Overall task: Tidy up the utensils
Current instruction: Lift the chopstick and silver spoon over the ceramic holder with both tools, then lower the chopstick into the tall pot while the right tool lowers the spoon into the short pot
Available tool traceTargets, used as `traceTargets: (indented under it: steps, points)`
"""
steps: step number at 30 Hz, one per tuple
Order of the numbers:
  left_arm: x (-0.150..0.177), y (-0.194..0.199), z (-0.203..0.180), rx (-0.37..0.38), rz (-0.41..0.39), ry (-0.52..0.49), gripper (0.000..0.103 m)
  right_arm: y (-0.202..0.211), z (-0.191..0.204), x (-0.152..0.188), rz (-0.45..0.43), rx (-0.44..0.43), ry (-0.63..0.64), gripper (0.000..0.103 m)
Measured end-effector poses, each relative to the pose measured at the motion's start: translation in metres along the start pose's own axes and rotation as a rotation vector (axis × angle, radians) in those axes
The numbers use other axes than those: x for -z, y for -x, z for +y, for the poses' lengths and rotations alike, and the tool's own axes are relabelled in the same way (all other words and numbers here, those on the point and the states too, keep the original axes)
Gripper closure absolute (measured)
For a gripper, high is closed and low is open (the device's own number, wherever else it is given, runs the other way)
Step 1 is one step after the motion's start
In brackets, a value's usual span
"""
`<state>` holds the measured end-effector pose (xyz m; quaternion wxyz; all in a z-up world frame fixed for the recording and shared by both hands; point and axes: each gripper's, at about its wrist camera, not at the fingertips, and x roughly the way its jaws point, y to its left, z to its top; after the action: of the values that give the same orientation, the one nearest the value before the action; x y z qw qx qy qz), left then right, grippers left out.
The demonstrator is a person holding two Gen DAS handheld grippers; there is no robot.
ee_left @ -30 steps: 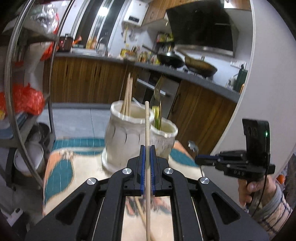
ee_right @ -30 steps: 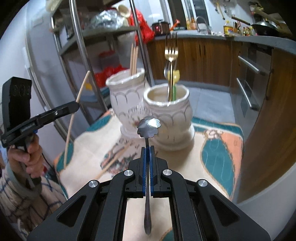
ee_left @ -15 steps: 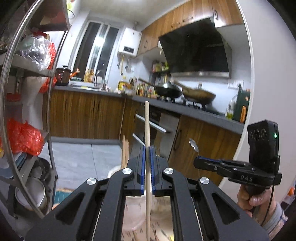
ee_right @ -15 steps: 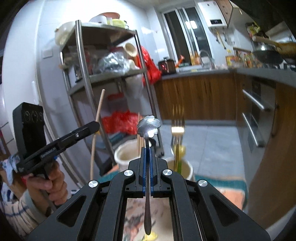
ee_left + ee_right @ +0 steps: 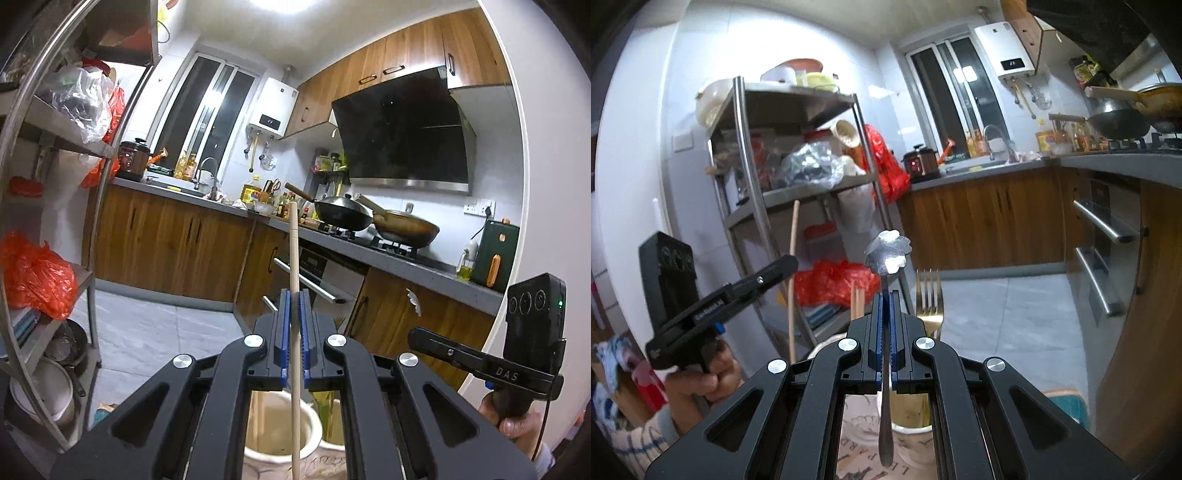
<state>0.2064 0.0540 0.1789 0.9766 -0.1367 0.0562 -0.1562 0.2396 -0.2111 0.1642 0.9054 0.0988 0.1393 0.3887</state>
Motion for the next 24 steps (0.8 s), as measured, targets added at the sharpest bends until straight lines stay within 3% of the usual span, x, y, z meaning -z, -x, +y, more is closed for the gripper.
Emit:
traceTargets:
  steps: [7,13,24]
  points:
    - [-0.002,-0.008,0.004,-0.005,-0.053,0.024,0.099,-0.004,-0.007,-0.002,-0.049,0.033,-0.015,0.099]
    - [0.002,-0.024,0.005,-0.061,-0.091,0.015,0.099,-0.015,-0.007,-0.003,-0.095,0.061,-0.012,0.099]
    - [0.032,-0.04,0.007,-0.136,-0.018,-0.063,0.099,-0.047,-0.013,0.019,-0.04,0.126,0.028,0.099]
